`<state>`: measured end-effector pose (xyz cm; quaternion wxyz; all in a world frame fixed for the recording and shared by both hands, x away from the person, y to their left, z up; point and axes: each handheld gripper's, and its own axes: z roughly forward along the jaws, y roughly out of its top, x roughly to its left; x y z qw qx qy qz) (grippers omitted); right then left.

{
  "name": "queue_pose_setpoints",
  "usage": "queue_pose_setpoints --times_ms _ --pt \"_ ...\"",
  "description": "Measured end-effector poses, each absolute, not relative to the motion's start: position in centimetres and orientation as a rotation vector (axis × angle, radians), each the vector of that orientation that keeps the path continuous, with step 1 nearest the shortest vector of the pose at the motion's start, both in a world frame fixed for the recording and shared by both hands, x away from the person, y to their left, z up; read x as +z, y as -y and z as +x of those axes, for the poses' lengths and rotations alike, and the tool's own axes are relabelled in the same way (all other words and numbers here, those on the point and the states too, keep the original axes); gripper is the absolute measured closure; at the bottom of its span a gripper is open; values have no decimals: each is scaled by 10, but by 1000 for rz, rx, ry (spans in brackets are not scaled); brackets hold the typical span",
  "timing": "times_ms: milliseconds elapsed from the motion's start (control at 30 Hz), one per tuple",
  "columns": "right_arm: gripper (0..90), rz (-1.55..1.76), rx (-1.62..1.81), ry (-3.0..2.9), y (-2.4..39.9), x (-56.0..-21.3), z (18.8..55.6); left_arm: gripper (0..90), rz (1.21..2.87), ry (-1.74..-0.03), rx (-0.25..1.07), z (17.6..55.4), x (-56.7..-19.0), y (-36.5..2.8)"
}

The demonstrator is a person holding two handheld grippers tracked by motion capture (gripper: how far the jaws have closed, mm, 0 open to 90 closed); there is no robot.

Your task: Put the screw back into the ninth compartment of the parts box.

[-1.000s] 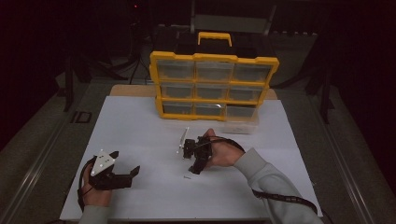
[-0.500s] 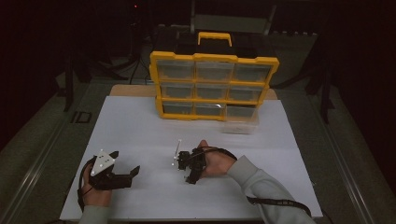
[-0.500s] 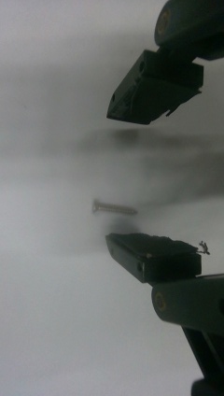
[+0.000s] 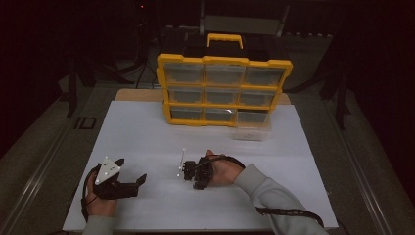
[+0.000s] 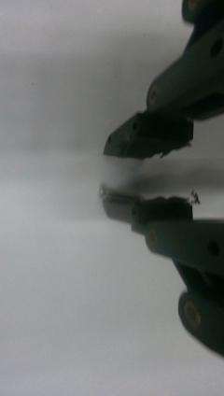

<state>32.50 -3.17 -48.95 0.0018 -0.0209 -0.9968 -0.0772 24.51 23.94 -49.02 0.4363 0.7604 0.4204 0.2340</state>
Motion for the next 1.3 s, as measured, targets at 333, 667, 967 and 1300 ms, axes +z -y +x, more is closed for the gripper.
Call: queue_pose_setpoints --times_ms 333,667,967,1300 --pt "879 -28 -208 3139 28 -489 323 47 1889 -1049 579 245 -491 -239" --pt "879 -15 -214 3131 30 -489 324 47 1892 -1049 579 245 -491 -239" --pt "879 -17 -210 3123 32 -487 323 47 1891 -1049 580 245 -491 -239" --pt "878 -34 -231 3128 35 -482 325 47 1891 -1048 581 245 -490 -239"
